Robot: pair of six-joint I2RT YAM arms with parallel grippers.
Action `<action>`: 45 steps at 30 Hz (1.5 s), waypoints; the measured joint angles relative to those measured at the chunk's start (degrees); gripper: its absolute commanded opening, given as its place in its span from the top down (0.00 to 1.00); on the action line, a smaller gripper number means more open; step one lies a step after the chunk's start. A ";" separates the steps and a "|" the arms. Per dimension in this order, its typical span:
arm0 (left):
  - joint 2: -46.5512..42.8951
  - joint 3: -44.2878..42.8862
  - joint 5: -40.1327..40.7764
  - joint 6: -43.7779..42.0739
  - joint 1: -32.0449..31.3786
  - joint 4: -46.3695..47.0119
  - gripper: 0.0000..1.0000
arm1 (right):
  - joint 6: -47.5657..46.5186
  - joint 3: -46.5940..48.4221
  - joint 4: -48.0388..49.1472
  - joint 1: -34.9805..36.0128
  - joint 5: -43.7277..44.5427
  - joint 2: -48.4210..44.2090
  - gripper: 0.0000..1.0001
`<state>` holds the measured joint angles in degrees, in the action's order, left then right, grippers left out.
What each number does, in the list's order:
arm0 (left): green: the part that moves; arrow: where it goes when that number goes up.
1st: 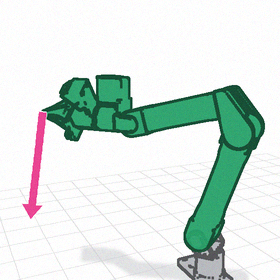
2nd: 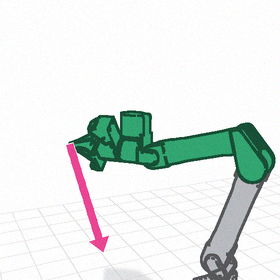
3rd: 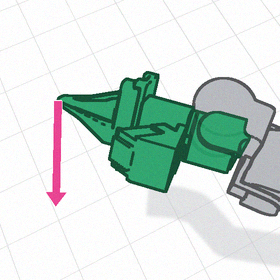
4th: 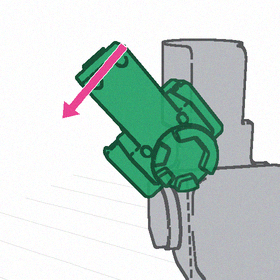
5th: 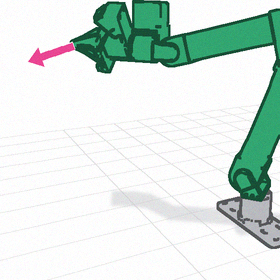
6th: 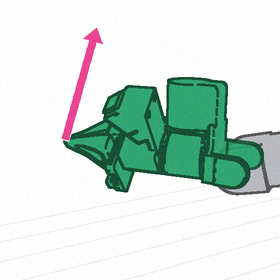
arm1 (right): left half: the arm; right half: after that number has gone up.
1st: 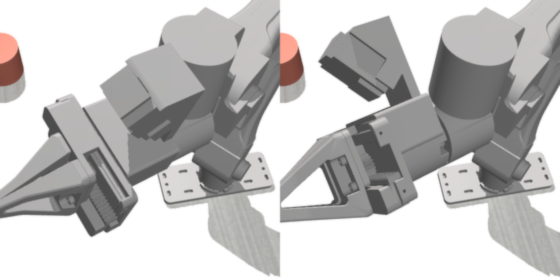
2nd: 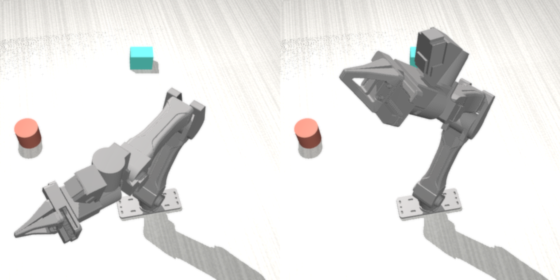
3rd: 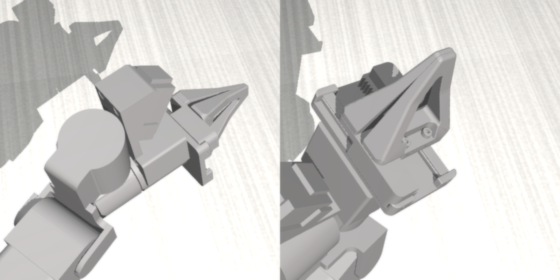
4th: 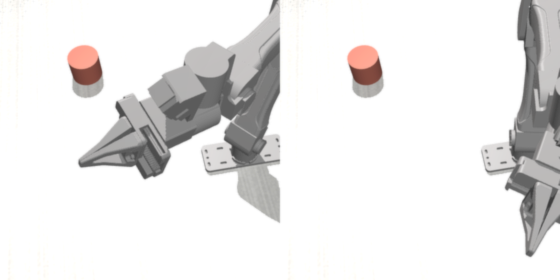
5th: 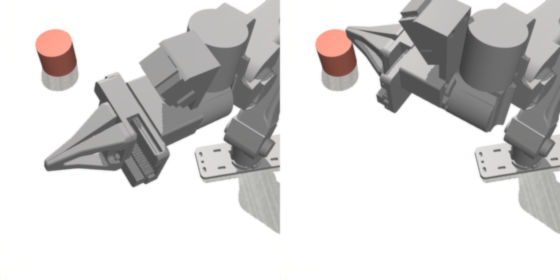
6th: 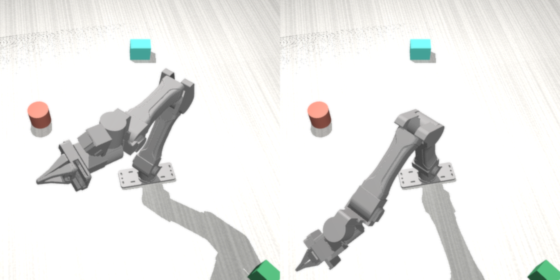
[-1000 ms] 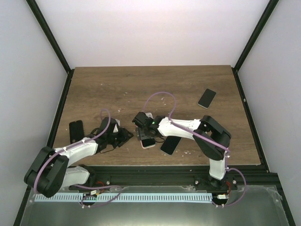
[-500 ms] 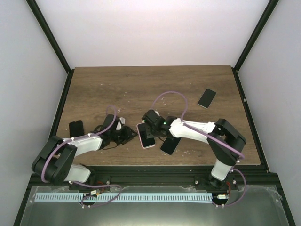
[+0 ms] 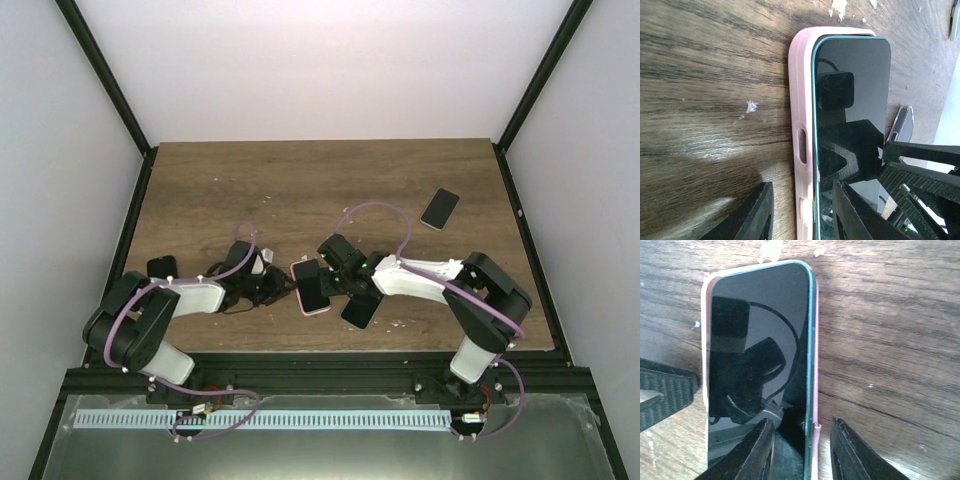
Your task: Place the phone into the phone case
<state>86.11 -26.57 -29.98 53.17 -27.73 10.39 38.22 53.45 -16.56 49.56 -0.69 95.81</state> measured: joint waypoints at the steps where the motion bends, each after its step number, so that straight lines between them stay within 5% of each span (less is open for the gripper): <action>1: 0.22 0.00 -0.17 -0.04 0.00 0.24 0.66 | -0.07 -0.20 0.44 -0.02 -0.50 0.00 0.70; 12: 3.28 -1.07 -2.29 -0.74 -0.17 2.84 0.69 | -0.33 -2.27 5.51 -0.44 -4.17 0.02 0.84; 33: 3.72 -1.49 -1.53 -0.48 -1.75 2.43 0.78 | 6.29 -8.52 16.41 -0.35 -3.23 -0.74 0.88; 45: -5.73 -1.49 1.84 -1.31 -1.53 -7.30 0.65 | 8.94 -8.55 14.86 2.64 -2.34 -4.98 0.61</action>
<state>80.38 -28.05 -28.14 51.86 -29.26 3.09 47.16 44.91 -1.69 52.21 -3.03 90.83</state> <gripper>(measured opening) 0.332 0.321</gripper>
